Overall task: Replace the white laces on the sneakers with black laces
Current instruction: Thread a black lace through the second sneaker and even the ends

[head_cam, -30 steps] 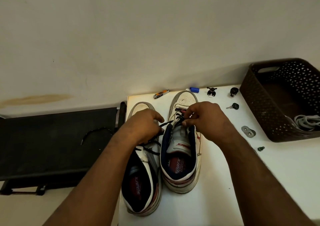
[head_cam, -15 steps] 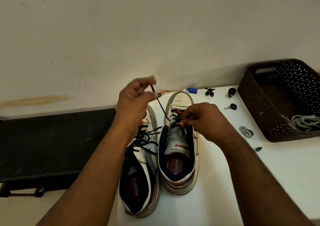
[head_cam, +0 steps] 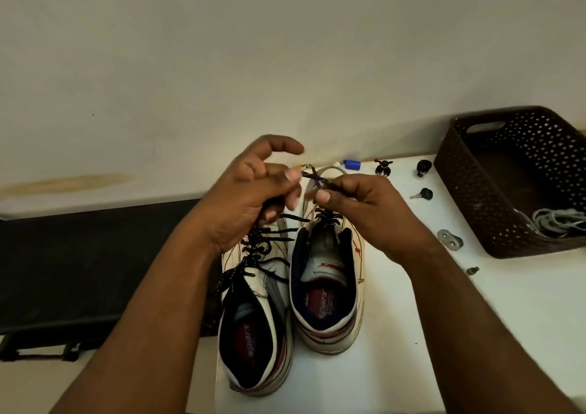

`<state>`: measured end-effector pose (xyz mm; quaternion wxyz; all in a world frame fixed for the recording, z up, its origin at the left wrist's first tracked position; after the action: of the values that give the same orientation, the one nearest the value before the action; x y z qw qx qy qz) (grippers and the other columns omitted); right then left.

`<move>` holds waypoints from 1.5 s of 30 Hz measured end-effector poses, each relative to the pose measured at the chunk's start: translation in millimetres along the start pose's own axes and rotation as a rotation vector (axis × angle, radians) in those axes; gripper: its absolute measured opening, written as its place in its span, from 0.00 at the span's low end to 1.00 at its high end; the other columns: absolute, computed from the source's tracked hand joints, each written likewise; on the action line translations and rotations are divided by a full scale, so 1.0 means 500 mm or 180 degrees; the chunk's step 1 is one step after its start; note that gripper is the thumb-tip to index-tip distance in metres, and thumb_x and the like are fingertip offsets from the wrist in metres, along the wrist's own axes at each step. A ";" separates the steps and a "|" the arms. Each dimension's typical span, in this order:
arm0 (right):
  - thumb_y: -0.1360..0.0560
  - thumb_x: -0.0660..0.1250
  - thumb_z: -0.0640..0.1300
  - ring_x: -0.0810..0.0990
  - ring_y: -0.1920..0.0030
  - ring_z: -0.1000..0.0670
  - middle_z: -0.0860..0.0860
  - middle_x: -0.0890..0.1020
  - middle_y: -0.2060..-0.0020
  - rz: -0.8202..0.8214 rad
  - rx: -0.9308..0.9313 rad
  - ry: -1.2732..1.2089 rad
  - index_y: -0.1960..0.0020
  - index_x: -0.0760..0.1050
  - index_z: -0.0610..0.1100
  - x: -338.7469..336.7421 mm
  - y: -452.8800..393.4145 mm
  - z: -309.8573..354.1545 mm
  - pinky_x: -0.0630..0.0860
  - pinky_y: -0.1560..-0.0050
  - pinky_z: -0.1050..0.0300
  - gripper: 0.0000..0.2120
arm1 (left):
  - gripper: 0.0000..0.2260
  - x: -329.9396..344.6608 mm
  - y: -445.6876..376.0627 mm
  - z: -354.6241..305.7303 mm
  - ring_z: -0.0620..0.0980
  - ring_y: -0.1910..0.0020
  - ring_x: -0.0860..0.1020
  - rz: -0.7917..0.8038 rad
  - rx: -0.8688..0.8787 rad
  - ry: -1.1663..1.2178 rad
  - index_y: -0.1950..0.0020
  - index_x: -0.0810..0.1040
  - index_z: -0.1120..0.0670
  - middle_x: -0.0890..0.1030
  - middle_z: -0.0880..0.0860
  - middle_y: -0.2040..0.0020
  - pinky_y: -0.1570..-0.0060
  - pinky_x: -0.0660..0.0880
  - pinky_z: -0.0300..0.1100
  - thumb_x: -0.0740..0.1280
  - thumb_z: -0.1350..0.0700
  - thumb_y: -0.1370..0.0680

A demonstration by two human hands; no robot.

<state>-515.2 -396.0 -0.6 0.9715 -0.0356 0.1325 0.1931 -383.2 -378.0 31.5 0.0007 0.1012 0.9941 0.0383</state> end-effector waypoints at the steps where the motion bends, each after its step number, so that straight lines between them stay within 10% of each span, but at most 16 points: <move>1: 0.25 0.68 0.45 0.82 0.54 0.47 0.45 0.85 0.59 -0.0029 0.0018 -0.0205 0.55 0.81 0.37 -0.002 0.003 0.006 0.77 0.43 0.54 0.10 | 0.10 -0.036 -0.003 -0.002 0.47 0.75 0.67 -0.0373 0.0080 -0.0173 0.41 0.74 0.52 0.77 0.54 0.69 0.74 0.65 0.38 0.65 0.61 0.22; 6: 0.31 0.67 0.53 0.70 0.73 0.52 0.41 0.72 0.74 -0.0599 -0.0139 -0.0405 0.63 0.79 0.38 -0.072 0.014 0.028 0.70 0.67 0.64 0.17 | 0.06 -0.229 0.051 0.023 0.45 0.53 0.80 -0.2624 -0.0039 -0.1718 0.47 0.78 0.51 0.81 0.48 0.56 0.54 0.71 0.40 0.63 0.60 0.20; 9: 0.27 0.70 0.45 0.69 0.73 0.56 0.48 0.74 0.75 -0.0457 -0.0074 -0.0293 0.62 0.80 0.39 -0.056 0.009 0.027 0.67 0.69 0.67 0.09 | 0.16 -0.174 0.030 0.021 0.43 0.43 0.75 -0.1989 -0.0069 -0.2000 0.36 0.75 0.46 0.77 0.44 0.40 0.46 0.69 0.39 0.69 0.57 0.23; 13: 0.26 0.70 0.41 0.74 0.71 0.61 0.52 0.78 0.73 -0.0240 -0.0158 -0.0217 0.58 0.81 0.36 -0.021 -0.001 0.036 0.69 0.68 0.70 0.08 | 0.22 0.021 -0.007 0.024 0.46 0.65 0.80 -0.0091 -0.0157 -0.0626 0.36 0.77 0.48 0.84 0.51 0.49 0.65 0.77 0.43 0.73 0.61 0.28; 17: 0.30 0.73 0.40 0.75 0.72 0.63 0.58 0.80 0.73 -0.0312 0.0094 -0.0116 0.60 0.82 0.40 -0.060 0.004 0.013 0.68 0.69 0.74 0.03 | 0.02 -0.051 -0.010 0.034 0.42 0.68 0.78 -0.0751 -0.0301 -0.1524 0.57 0.85 0.50 0.84 0.52 0.64 0.64 0.73 0.36 0.75 0.57 0.28; 20: 0.29 0.73 0.41 0.75 0.72 0.63 0.59 0.80 0.73 -0.0370 0.0186 0.0078 0.60 0.82 0.42 -0.075 0.006 0.000 0.68 0.68 0.73 0.03 | 0.07 -0.118 0.005 0.019 0.39 0.57 0.79 -0.1327 -0.0262 -0.2254 0.54 0.83 0.43 0.83 0.43 0.52 0.57 0.72 0.36 0.74 0.56 0.27; 26: 0.30 0.74 0.40 0.75 0.72 0.59 0.53 0.79 0.74 -0.0344 0.0213 -0.0098 0.63 0.81 0.37 -0.025 -0.007 0.005 0.70 0.68 0.67 0.06 | 0.28 0.068 -0.006 0.025 0.42 0.47 0.82 0.0034 0.0181 -0.1286 0.35 0.77 0.44 0.81 0.45 0.42 0.43 0.78 0.40 0.76 0.64 0.31; 33: 0.30 0.74 0.52 0.70 0.74 0.53 0.45 0.76 0.75 -0.0974 0.0476 0.0009 0.65 0.80 0.36 -0.081 0.004 -0.006 0.68 0.72 0.64 0.18 | 0.06 0.002 -0.010 0.018 0.44 0.63 0.83 -0.0881 0.0351 -0.1432 0.57 0.85 0.49 0.84 0.48 0.64 0.55 0.79 0.40 0.74 0.60 0.28; 37: 0.35 0.73 0.62 0.80 0.62 0.52 0.49 0.81 0.61 0.0129 0.1426 0.0878 0.55 0.80 0.46 -0.028 0.029 -0.054 0.75 0.64 0.58 0.20 | 0.04 -0.014 -0.015 0.045 0.38 0.67 0.78 -0.1129 0.0069 -0.1562 0.55 0.85 0.51 0.81 0.44 0.67 0.63 0.75 0.33 0.71 0.58 0.25; 39: 0.35 0.74 0.60 0.79 0.55 0.52 0.54 0.78 0.56 0.0512 0.1768 0.1163 0.49 0.77 0.51 0.007 0.050 -0.075 0.77 0.56 0.55 0.19 | 0.04 0.008 -0.018 0.053 0.35 0.66 0.78 -0.1023 0.0001 -0.1675 0.56 0.85 0.51 0.81 0.41 0.66 0.66 0.71 0.26 0.71 0.59 0.25; 45: 0.29 0.69 0.34 0.80 0.48 0.47 0.46 0.81 0.44 -0.0433 0.1667 0.1317 0.48 0.81 0.48 -0.013 0.034 -0.076 0.78 0.53 0.55 0.13 | 0.07 0.042 -0.023 0.083 0.40 0.60 0.77 -0.0719 -0.0322 -0.2505 0.51 0.86 0.50 0.84 0.47 0.57 0.61 0.70 0.30 0.70 0.57 0.26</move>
<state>-536.8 -387.0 -35.8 0.9109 0.1680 0.3692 0.0759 -405.6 -381.8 -10.5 0.3900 -0.0018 0.9197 0.0451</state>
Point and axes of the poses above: each hand's wrist, its own y-axis away from the middle knuckle, its own x-axis out of the palm, z = x × y, the point moved 10 cm from there along -y, towards the middle knuckle
